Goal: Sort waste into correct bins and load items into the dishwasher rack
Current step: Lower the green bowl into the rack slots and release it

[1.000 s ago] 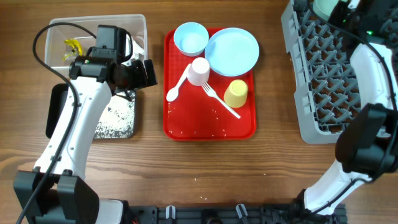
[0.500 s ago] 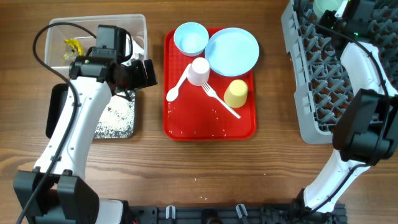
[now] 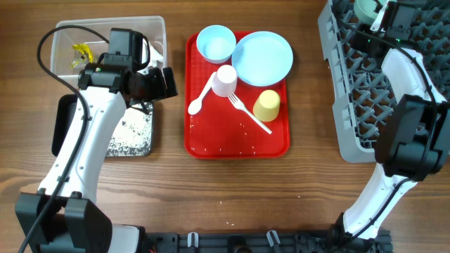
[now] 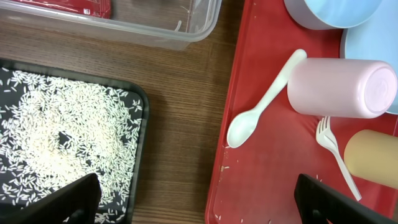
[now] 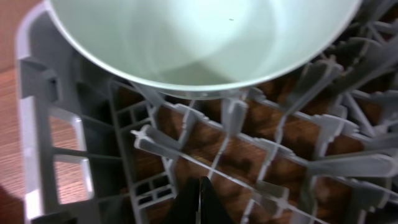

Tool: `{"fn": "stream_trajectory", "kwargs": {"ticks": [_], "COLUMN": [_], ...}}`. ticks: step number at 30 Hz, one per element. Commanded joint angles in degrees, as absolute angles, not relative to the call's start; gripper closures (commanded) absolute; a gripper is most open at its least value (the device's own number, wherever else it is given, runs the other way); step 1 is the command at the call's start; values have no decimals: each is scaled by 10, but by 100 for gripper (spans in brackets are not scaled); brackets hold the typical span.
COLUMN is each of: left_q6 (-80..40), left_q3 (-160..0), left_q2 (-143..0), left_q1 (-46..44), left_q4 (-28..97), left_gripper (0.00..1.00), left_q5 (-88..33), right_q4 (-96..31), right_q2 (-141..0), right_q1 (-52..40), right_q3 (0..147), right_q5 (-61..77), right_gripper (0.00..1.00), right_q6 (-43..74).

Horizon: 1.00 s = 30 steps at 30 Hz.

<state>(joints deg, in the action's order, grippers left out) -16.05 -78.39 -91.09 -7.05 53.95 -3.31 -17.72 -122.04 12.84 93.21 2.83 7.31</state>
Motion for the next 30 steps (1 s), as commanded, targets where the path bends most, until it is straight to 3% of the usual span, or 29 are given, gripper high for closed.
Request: {"fn": "stream_trajectory", "kwargs": {"ticks": [1,6,18,30], "left_q6": [-168,-168,-168,-168], "left_q3": [-787,-787,-787,-787], "left_q2": [-915,-915,-915,-915], "left_q1": [-69,-69,-69,-69], "left_q4": [538,538,538,538], "left_gripper": [0,0,0,0], "left_q5": [-40,-40,-40,-40], "right_q4": [-167,-144,-54,-80], "right_q2": [-1185,-1124,-1206,-1235], "right_q1": [127,127,128,127], "right_q3": [943,948,948,948], "right_q5": [79,73,34,35], "right_gripper": [94,88,88,88], "right_q6": [75,74,91,92]}}
